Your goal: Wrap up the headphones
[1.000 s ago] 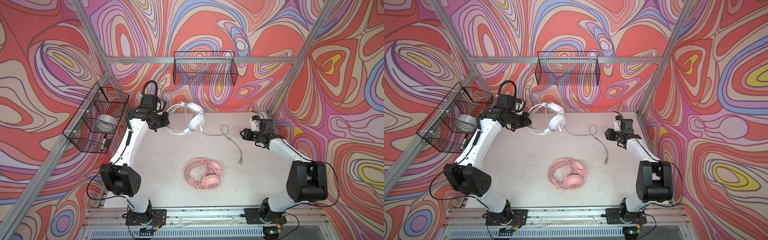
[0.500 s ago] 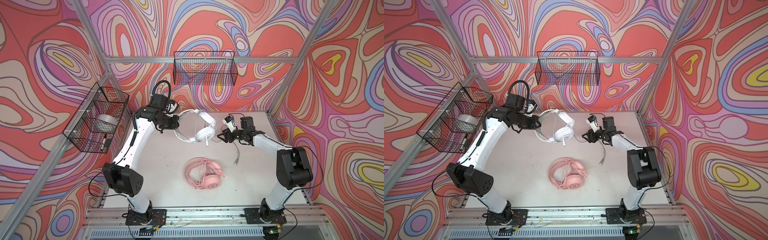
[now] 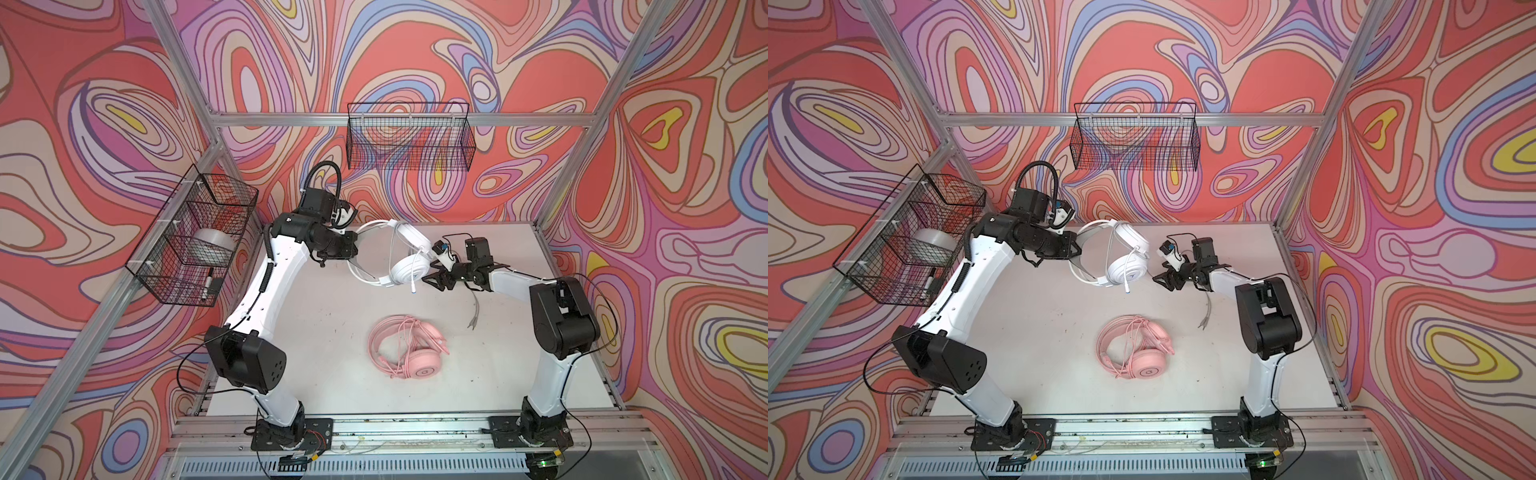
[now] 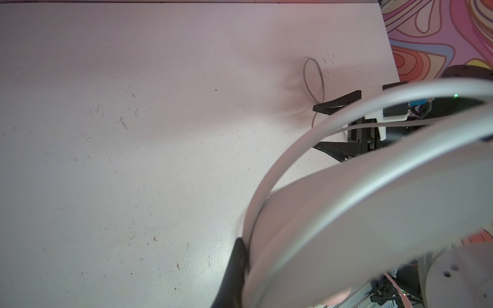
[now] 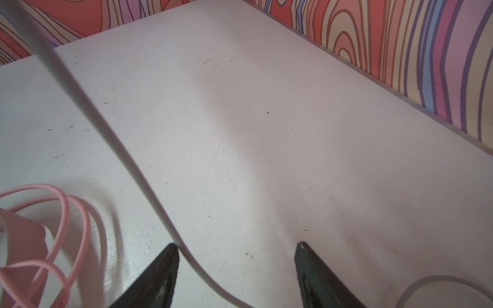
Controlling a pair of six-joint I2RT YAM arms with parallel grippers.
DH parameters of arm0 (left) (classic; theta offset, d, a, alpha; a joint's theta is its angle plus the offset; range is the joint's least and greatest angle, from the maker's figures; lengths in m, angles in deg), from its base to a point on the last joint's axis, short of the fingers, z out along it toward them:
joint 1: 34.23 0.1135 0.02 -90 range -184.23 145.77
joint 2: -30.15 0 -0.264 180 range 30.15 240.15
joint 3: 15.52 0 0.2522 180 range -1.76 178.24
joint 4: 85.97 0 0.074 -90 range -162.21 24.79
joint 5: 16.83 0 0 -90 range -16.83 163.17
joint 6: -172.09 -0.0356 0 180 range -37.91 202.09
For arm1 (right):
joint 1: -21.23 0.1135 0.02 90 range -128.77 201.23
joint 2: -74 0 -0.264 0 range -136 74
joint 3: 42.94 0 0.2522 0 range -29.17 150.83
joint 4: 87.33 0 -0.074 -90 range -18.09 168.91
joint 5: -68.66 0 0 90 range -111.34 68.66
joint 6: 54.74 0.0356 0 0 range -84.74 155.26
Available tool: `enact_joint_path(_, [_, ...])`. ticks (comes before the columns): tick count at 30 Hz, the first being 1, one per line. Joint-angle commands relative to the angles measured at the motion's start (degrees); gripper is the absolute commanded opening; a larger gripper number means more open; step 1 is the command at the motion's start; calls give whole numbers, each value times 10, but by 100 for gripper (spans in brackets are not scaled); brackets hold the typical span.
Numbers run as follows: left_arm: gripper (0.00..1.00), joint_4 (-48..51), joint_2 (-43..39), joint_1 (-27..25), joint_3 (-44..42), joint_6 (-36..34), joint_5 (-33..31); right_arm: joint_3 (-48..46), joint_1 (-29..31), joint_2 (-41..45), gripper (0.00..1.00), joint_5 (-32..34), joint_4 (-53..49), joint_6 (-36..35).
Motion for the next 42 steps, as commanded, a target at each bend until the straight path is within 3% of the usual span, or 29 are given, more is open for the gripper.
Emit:
enact_joint_path(1, [0,2,-12,2,22,0,22,17,4,-5,71,-25,-15,-34])
enact_joint_path(19, [0,6,-7,2,45,4,21,225,9,-126,68,-19,-258,-77])
enact_joint_path(29, [0,-1,-16,2,55,22,1,322,10,-201,60,-10,-413,-102])
enact_joint_path(42, [0,-4,-16,12,88,71,-58,276,8,-188,51,28,-425,-81])
